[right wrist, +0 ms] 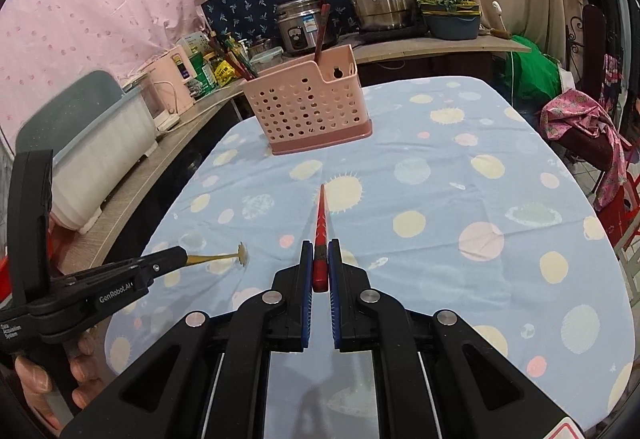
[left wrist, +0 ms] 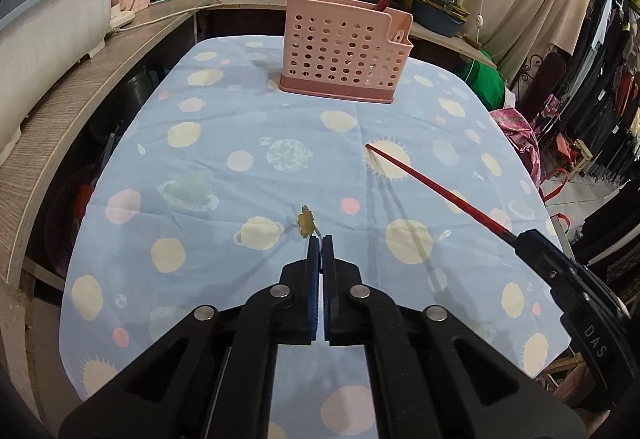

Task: Organize utensils
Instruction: 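Lift the gold spoon with the left gripper while the right gripper lifts the red chopstick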

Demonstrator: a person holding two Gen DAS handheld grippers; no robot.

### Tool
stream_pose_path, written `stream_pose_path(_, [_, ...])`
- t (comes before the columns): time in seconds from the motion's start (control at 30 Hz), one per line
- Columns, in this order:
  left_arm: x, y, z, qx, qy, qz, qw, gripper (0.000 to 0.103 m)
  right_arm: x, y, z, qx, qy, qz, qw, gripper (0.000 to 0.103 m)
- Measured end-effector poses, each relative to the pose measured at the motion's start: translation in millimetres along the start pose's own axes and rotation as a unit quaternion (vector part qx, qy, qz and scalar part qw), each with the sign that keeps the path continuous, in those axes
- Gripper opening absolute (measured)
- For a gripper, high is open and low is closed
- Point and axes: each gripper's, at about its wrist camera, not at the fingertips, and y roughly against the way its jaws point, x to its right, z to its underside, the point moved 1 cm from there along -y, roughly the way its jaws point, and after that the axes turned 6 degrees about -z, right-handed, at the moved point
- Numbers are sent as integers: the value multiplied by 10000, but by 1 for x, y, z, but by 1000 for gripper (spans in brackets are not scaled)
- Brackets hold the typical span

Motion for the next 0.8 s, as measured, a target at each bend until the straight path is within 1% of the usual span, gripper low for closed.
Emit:
stream_pose_path(0.17, [-1,8,-12,42,-22,26,10000,1,-2,4,-22,191,31,-44,9998,7])
stream_pose_path(0.37, [0,18,-33,177,-46,40,9998,1,-4,7,-49,434,110,-90,9990,7])
stream_pose_path(0.5, [0,24,-51,301,-65,43,9995,1,-7,10,-70,615,180,-122,9979,7])
stream_pose_path(0.8, [0,38,-100,558,-68,204,9982,1,-13,14,-122,995,258,-261,9944,7])
